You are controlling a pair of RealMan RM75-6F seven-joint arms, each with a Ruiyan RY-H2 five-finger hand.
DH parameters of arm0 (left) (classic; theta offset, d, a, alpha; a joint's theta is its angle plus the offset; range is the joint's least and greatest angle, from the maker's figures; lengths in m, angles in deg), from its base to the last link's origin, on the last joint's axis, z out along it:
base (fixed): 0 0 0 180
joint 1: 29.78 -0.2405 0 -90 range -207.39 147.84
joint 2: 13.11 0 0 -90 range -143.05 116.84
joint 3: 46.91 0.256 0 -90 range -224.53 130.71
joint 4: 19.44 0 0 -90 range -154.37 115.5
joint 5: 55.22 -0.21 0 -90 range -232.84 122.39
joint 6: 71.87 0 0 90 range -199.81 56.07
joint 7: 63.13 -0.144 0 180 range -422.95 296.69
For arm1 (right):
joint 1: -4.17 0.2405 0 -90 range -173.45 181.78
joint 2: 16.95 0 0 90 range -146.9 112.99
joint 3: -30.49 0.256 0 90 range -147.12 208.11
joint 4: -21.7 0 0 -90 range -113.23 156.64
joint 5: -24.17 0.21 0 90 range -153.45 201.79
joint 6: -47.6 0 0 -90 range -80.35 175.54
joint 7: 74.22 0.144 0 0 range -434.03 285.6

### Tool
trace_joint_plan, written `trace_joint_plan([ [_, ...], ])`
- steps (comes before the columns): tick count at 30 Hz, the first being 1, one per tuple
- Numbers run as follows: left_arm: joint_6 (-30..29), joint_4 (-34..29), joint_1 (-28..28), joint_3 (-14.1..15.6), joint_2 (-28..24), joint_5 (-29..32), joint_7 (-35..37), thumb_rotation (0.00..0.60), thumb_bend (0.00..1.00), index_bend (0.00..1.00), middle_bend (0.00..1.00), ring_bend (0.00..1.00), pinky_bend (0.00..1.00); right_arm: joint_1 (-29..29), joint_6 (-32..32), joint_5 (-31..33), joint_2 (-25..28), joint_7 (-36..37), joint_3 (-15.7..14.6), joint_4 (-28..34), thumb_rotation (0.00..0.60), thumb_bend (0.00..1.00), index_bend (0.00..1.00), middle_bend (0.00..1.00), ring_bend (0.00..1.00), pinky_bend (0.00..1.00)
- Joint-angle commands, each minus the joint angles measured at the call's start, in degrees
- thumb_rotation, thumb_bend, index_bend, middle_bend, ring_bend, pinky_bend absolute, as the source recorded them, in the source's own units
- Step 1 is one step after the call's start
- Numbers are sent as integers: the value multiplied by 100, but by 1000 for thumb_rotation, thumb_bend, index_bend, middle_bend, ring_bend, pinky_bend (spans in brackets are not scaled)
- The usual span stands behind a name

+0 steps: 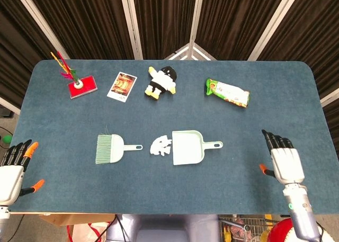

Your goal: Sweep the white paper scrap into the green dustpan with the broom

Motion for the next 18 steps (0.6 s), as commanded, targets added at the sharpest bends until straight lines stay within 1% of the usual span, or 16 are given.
trace_joint_plan([
  [1,24,-14,5,5,-11,18,5,600,5,0,0,0,0,368,450,567,-361,-368,251,-140,600,234,138,695,728,687],
  [2,35,-21,8,7,-14,25,4,600,4,0,0,0,0,447,521,674,-443,-492,271,-172,600,242,174,722,754,701],
  [5,68,-37,22,14,-22,28,4,600,4,0,0,0,0,632,657,895,-583,-782,304,-136,600,264,240,766,792,718],
  [9,95,-53,32,23,-30,32,19,600,4,0,0,0,0,843,765,1181,-914,-1064,317,-226,600,281,270,785,807,719],
  [13,123,-65,42,26,-42,47,43,600,4,0,0,0,0,1034,785,1390,-1246,-1312,322,-389,600,318,323,798,819,724],
  [18,164,-78,55,31,-59,72,80,600,4,0,0,0,0,1214,803,1612,-1567,-1504,322,-615,600,323,331,798,819,724],
])
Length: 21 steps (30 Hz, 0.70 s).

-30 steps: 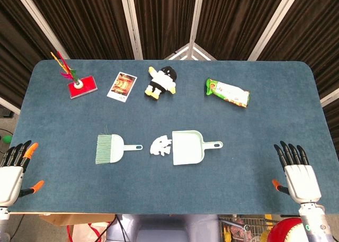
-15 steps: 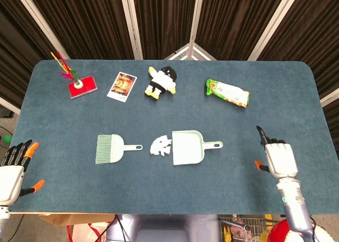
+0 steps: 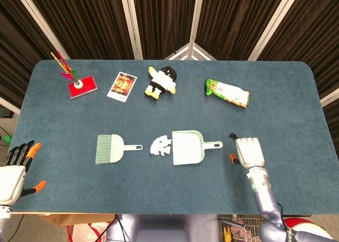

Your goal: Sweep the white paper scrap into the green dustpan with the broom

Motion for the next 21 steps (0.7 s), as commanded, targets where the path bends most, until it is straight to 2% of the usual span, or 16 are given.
trace_joint_plan([
  [1,15,-7,7,-3,-5,15,18,600,4,0,0,0,0,133,22,142,-205,-125,4,-171,600,328,335,799,819,724],
  [17,120,-20,53,-24,-20,134,45,600,4,0,0,0,0,562,157,459,-823,-79,32,-773,600,367,402,799,819,724],
  [21,131,-31,58,-29,-23,160,44,600,4,0,0,0,0,599,148,494,-892,-70,-8,-875,600,402,482,802,819,725],
])
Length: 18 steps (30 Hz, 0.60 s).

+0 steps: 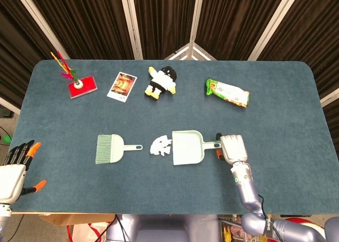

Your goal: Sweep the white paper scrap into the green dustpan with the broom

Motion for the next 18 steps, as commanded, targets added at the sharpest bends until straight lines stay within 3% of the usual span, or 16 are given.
trace_joint_plan([
  [1,-6,-2,-1,2,-2,-4,1,600,4,0,0,0,0,28,1,28,-50,19,-25,-66,600,422,523,804,819,725],
  [7,45,-64,32,-13,-4,31,-1,600,4,0,0,0,0,58,-63,-73,-72,122,-61,-149,600,457,657,806,820,724],
  [12,235,-328,180,-140,-74,203,-41,600,13,0,0,0,9,75,-88,-178,-1,136,-116,-124,600,458,662,807,820,724],
  [15,414,-590,399,-360,-126,400,-201,600,36,20,10,20,87,80,-111,-249,64,118,-169,-89,600,458,662,807,820,724],
  [18,670,-793,747,-675,-82,694,-613,600,66,83,103,134,219,119,-171,-233,67,-35,-168,56,600,458,661,807,820,724],
])
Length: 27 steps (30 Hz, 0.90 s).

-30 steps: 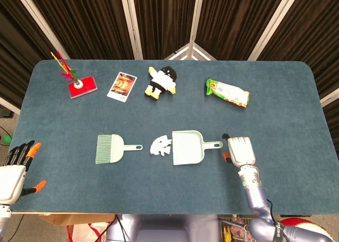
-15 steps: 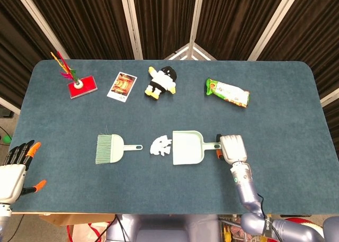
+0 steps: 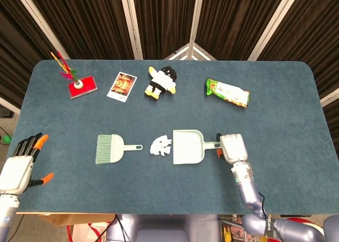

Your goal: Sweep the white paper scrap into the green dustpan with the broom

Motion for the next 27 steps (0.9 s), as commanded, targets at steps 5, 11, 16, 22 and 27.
trace_joint_plan([
  [5,740,-281,1037,-811,408,1150,-1434,600,156,141,279,303,412,29,-127,90,45,-240,-11,302,600,459,662,807,820,724],
  [11,1101,270,1852,-1186,1254,2008,-2371,600,251,311,681,667,737,56,-203,159,89,-398,-21,450,600,463,662,807,820,724],
  [16,1357,535,2410,-1339,1925,3037,-2930,600,298,426,875,837,854,42,-184,126,177,-314,-77,424,600,466,662,807,820,724],
  [22,1466,1023,3088,-1341,2788,4030,-3592,600,318,464,950,902,906,19,-191,117,261,-242,-120,411,600,468,662,807,820,724],
  [27,1339,1233,3335,-1339,3196,4441,-3754,600,344,481,974,921,923,10,-200,118,321,-215,-137,455,600,469,662,807,820,724],
])
